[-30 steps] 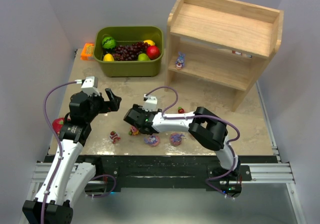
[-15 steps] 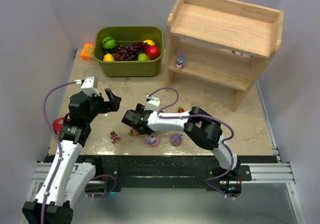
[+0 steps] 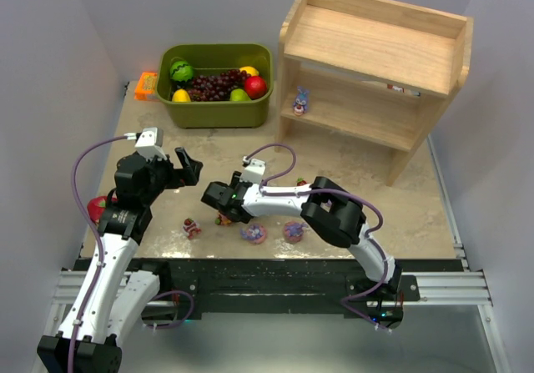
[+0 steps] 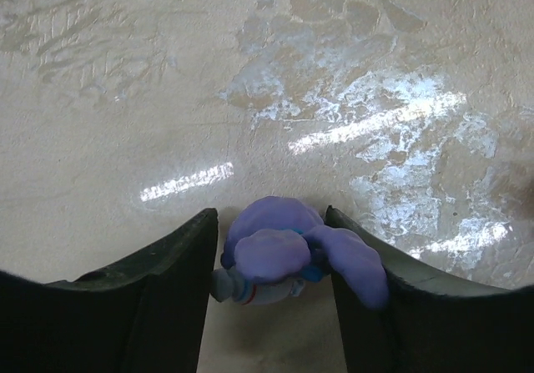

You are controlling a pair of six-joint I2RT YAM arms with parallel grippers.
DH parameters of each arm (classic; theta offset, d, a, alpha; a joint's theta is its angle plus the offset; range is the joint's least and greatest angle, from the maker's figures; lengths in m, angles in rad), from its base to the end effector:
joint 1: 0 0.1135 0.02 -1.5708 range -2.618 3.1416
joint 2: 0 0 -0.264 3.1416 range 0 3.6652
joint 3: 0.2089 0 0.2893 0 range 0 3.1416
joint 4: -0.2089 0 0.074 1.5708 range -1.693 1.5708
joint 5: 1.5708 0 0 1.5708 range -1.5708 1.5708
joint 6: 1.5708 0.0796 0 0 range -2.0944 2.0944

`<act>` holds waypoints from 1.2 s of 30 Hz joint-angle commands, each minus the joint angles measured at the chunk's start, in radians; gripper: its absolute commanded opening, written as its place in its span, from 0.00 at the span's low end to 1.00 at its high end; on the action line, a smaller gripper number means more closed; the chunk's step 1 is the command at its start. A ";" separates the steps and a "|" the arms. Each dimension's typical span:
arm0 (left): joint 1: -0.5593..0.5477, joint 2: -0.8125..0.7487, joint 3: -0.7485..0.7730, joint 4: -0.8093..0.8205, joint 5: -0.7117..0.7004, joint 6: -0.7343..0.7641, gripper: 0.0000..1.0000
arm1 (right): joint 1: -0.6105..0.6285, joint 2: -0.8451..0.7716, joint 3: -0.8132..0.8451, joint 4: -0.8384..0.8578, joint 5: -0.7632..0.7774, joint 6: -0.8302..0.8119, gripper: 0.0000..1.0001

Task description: Place and organize the plastic toys onto the shelf

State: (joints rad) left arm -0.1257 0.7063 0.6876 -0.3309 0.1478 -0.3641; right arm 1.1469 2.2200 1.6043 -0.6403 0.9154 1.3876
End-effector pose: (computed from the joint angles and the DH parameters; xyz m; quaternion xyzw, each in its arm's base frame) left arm 0.2433 -0.0426 0.2872 -0.0551 0.8163 -0.1973 0.5401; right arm 0.2563 0.4145 0.0928 0.1751 0.8713 0.0037 0.4585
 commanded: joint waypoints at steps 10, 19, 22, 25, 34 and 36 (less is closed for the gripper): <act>-0.008 -0.008 0.007 0.015 -0.005 0.010 0.99 | -0.021 -0.009 -0.061 0.024 0.028 -0.018 0.03; -0.008 -0.008 0.006 0.016 -0.005 0.007 1.00 | -0.036 -0.238 -0.103 0.068 0.065 -0.326 0.00; -0.008 -0.010 0.006 0.016 -0.005 0.007 0.99 | -0.058 -0.319 -0.119 0.090 0.019 -0.415 0.00; -0.008 -0.011 0.006 0.016 -0.007 0.007 0.99 | -0.079 -0.394 -0.129 0.087 0.005 -0.482 0.00; -0.008 -0.004 0.006 0.018 -0.002 0.007 0.99 | -0.180 -0.594 -0.152 -0.042 0.026 -0.532 0.00; -0.006 -0.002 0.006 0.016 -0.001 0.007 0.99 | -0.191 -0.649 -0.159 -0.074 0.048 -0.532 0.00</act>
State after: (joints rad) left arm -0.1268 0.7067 0.6876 -0.3309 0.1452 -0.3641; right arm 0.9855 1.6829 1.4605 -0.6392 0.8997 0.8860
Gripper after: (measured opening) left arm 0.994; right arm 0.502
